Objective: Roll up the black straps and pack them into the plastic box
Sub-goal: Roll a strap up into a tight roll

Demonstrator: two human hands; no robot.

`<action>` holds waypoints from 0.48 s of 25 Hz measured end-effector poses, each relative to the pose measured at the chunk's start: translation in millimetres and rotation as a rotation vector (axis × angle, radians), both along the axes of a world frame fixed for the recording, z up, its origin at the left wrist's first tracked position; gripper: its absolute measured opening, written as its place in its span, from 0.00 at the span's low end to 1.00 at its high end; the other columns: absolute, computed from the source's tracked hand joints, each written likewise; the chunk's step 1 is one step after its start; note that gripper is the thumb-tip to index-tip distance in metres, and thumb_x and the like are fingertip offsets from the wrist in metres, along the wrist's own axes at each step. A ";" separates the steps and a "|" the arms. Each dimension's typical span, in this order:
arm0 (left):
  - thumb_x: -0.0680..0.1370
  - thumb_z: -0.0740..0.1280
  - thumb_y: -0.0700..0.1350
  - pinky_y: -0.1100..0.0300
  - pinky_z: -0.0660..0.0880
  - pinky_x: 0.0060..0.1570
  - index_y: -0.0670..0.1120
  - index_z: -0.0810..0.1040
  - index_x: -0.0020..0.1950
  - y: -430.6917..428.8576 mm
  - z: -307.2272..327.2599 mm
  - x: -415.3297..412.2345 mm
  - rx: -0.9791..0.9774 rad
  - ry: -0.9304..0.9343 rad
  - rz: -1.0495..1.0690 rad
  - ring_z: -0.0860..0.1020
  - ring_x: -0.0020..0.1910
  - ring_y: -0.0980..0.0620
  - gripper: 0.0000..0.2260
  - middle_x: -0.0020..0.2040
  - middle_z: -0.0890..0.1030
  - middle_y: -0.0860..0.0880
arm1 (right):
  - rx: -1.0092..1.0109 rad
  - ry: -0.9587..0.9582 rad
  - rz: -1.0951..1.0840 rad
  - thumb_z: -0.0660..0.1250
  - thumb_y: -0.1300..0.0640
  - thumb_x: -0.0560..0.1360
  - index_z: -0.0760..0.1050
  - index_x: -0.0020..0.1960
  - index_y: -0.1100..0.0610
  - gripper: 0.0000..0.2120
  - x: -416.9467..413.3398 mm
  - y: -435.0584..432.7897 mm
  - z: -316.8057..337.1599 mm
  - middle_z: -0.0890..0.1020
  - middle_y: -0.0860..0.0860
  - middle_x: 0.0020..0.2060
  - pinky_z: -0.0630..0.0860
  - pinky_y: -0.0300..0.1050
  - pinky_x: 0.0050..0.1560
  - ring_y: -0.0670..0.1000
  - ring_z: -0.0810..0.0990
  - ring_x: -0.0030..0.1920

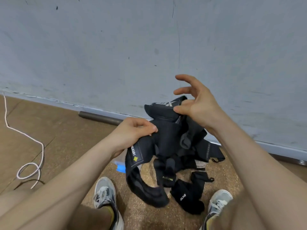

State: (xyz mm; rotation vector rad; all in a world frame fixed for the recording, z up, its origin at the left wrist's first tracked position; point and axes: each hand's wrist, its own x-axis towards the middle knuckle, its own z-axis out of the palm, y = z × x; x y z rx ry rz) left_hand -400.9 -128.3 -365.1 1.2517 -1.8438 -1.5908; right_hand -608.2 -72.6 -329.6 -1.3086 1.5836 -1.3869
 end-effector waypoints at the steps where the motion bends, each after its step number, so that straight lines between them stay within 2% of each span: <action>1: 0.77 0.71 0.43 0.61 0.77 0.43 0.43 0.83 0.47 1.3 -5.1 -5.4 -0.020 0.009 0.039 0.81 0.38 0.52 0.04 0.38 0.84 0.48 | 0.007 0.018 0.007 0.69 0.75 0.69 0.71 0.68 0.44 0.36 1.8 -0.3 -0.3 0.77 0.52 0.54 0.76 0.41 0.41 0.50 0.73 0.32; 3: 0.76 0.72 0.44 0.57 0.79 0.45 0.43 0.80 0.49 1.5 -11.0 -13.9 -0.024 0.110 0.147 0.82 0.41 0.49 0.06 0.40 0.84 0.47 | 0.015 0.052 0.020 0.69 0.76 0.69 0.68 0.69 0.41 0.40 1.8 2.5 0.0 0.75 0.53 0.55 0.77 0.42 0.40 0.50 0.73 0.31; 4: 0.76 0.71 0.46 0.58 0.80 0.45 0.43 0.79 0.51 0.4 -11.0 -18.3 0.007 0.180 0.162 0.83 0.41 0.50 0.08 0.40 0.84 0.48 | 0.014 0.089 0.029 0.69 0.76 0.68 0.67 0.70 0.39 0.42 0.9 5.3 0.9 0.75 0.52 0.55 0.77 0.41 0.39 0.49 0.73 0.30; 5: 0.77 0.70 0.47 0.60 0.80 0.41 0.44 0.79 0.50 0.5 -8.1 -22.5 0.044 0.239 0.146 0.83 0.37 0.52 0.07 0.37 0.83 0.48 | 0.020 0.126 0.039 0.69 0.76 0.68 0.65 0.71 0.37 0.44 0.3 8.5 1.3 0.75 0.52 0.56 0.77 0.41 0.39 0.49 0.73 0.30; 7: 0.79 0.66 0.48 0.65 0.75 0.30 0.44 0.78 0.42 1.6 2.6 -28.4 0.093 0.319 0.130 0.77 0.26 0.54 0.10 0.28 0.77 0.48 | 0.033 0.131 0.033 0.70 0.75 0.68 0.61 0.72 0.35 0.47 0.0 13.8 0.4 0.75 0.53 0.57 0.79 0.44 0.42 0.49 0.73 0.29; 8: 0.80 0.66 0.48 0.64 0.74 0.29 0.44 0.77 0.40 0.8 8.6 -31.6 0.116 0.368 0.147 0.75 0.26 0.53 0.11 0.28 0.75 0.47 | 0.036 0.083 0.022 0.71 0.74 0.69 0.59 0.73 0.35 0.47 -1.7 15.9 -1.9 0.75 0.53 0.58 0.80 0.44 0.44 0.49 0.75 0.29; 10: 0.80 0.66 0.47 0.62 0.76 0.33 0.43 0.79 0.41 -2.0 18.2 -33.2 0.135 0.457 0.144 0.75 0.30 0.50 0.11 0.30 0.75 0.44 | 0.080 -0.052 0.047 0.76 0.66 0.70 0.56 0.75 0.35 0.46 -6.5 18.9 -9.0 0.75 0.52 0.60 0.80 0.43 0.51 0.47 0.83 0.38; 12: 0.80 0.65 0.47 0.64 0.74 0.29 0.44 0.79 0.38 -3.6 21.5 -33.3 0.141 0.525 0.121 0.73 0.26 0.52 0.13 0.26 0.73 0.47 | 0.212 -0.143 0.145 0.78 0.58 0.69 0.54 0.77 0.39 0.47 -10.1 20.7 -14.1 0.75 0.50 0.61 0.75 0.40 0.56 0.43 0.85 0.48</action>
